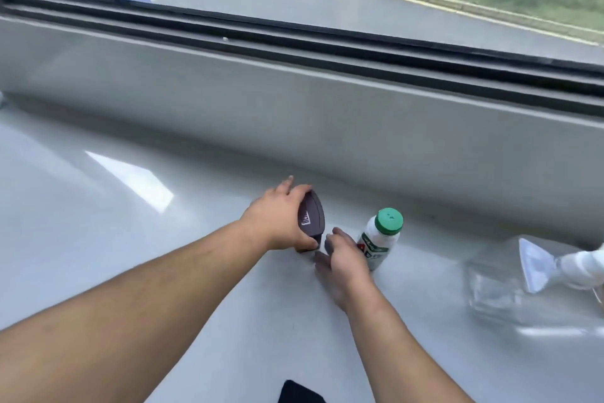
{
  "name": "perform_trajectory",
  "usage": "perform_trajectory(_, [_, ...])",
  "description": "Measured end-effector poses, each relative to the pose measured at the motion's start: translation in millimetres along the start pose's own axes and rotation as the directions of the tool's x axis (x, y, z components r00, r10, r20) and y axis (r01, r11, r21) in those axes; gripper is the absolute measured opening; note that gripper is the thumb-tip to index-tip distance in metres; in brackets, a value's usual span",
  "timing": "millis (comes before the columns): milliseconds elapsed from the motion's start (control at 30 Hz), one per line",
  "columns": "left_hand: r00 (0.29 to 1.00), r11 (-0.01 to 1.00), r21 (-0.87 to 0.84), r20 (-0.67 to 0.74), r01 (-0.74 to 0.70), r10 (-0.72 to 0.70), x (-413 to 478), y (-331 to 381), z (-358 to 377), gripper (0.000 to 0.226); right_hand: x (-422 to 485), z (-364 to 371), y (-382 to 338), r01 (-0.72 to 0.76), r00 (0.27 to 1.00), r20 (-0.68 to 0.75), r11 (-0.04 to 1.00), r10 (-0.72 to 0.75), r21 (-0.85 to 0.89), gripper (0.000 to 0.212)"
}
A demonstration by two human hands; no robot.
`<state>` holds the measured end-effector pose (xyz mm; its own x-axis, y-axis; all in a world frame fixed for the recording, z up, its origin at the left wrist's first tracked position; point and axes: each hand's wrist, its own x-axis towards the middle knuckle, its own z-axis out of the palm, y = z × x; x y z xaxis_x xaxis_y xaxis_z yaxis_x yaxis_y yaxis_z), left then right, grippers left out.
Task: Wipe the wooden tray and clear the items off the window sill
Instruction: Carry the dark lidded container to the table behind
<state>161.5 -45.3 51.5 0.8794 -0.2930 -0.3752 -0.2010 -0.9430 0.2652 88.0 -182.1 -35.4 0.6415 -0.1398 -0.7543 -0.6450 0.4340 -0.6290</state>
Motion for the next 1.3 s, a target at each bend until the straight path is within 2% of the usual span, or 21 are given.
perform_trajectory(67, [1.000,1.000,-0.008,0.000,-0.013,0.013,9.1,-0.7,7.6,0.116,0.2,4.8,-2.7,-0.015,1.000,-0.005,0.999,0.015,0.047,0.042])
perform_trajectory(167, [0.999,0.998,-0.053,-0.037,-0.025,0.024,9.1,-2.8,13.3,0.115,-4.8,7.8,-4.0,0.020,1.000,0.003,1.000,-0.020,-0.003,0.049])
perform_trajectory(267, [0.998,0.996,-0.085,-0.055,-0.011,0.006,-6.4,-12.3,10.1,0.120,-12.8,15.3,-0.7,0.035,0.998,0.053,0.999,-0.036,0.016,0.037])
perform_trajectory(367, [0.995,0.996,-0.084,-0.091,0.021,-0.029,-37.7,-34.2,-1.9,0.117,-35.1,35.3,6.0,0.027,0.993,0.114,0.997,-0.018,-0.078,0.033])
perform_trajectory(467, [0.985,0.992,-0.093,-0.143,0.087,-0.099,-84.7,-70.0,-19.0,0.114,-68.9,71.8,18.3,0.028,0.984,0.176,0.987,0.000,-0.156,0.041])
perform_trajectory(600, [0.936,0.958,-0.166,-0.228,0.235,-0.269,-176.6,-130.3,-39.8,0.114,-125.6,134.6,51.6,0.047,0.952,0.306,0.972,0.026,-0.229,0.038])
perform_trajectory(767, [0.826,0.848,-0.333,-0.255,0.413,-0.503,-331.8,-203.5,-28.7,0.120,-222.2,199.2,135.3,0.077,0.870,0.476,0.921,0.125,-0.383,0.039])
perform_trajectory(900, [0.724,0.744,-0.459,-0.266,0.486,-0.637,-463.1,-256.7,-0.5,0.117,-302.0,242.4,211.3,0.139,0.782,0.579,0.842,0.230,-0.522,0.038])
perform_trajectory(1000, [0.631,0.669,-0.513,-0.282,0.537,-0.723,-560.7,-288.1,20.2,0.119,-364.6,276.3,271.2,0.227,0.747,0.610,0.761,0.265,-0.608,0.053])
perform_trajectory(1133, [0.501,0.578,-0.571,-0.307,0.583,-0.809,-685.8,-316.7,47.9,0.119,-446.7,310.8,357.3,0.249,0.680,0.640,0.708,0.358,-0.660,0.052])
perform_trajectory(1233, [0.399,0.502,-0.601,-0.309,0.622,-0.864,-776.4,-333.1,70.8,0.119,-508.1,326.1,414.3,0.280,0.595,0.680,0.683,0.429,-0.675,0.060])
perform_trajectory(1300, [0.329,0.443,-0.625,-0.297,0.643,-0.896,-830.8,-343.5,87.2,0.120,-542.4,337.2,453.2,0.296,0.545,0.689,0.659,0.477,-0.691,0.056])
